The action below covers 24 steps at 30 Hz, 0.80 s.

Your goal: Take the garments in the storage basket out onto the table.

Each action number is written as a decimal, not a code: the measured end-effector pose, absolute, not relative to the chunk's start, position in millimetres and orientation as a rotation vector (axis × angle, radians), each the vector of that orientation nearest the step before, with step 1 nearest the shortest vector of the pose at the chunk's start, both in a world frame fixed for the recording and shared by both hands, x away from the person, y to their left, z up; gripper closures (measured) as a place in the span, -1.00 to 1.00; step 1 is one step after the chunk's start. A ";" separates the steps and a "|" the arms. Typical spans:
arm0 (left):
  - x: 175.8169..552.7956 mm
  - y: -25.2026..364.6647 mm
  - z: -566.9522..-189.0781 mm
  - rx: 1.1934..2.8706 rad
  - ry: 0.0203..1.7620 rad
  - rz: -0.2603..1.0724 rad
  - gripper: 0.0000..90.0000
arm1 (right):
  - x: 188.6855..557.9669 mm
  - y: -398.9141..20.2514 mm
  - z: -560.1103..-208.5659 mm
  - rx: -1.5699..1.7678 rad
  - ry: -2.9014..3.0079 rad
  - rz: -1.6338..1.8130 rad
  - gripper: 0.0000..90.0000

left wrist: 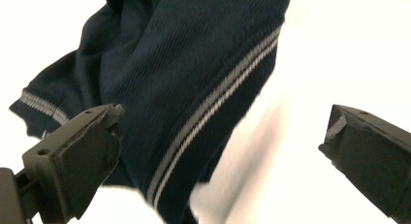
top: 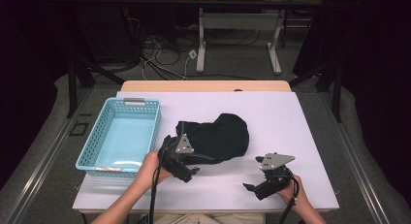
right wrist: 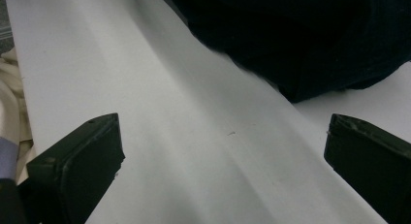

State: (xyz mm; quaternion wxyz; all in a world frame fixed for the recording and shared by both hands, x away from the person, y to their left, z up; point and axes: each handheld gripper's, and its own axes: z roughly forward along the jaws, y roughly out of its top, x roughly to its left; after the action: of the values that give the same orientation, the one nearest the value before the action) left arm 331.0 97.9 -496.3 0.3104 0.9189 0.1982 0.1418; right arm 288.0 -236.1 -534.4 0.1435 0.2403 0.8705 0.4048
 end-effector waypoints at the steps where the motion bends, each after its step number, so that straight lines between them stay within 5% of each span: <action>1: 328.7 101.6 -495.7 2.426 0.532 0.364 -1.00 | 288.0 -236.0 -534.4 0.693 2.511 1.168 -1.00; 24: 292.6 150.6 -485.5 2.371 0.613 0.459 -1.00 | 288.6 -235.8 -534.5 0.688 2.522 1.155 -1.00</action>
State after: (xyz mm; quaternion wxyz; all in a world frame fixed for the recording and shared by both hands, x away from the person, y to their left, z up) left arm 292.6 150.6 -485.5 0.3196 0.9017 0.2331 0.1745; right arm 288.6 -235.8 -534.5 0.1416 0.2383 0.8736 0.4000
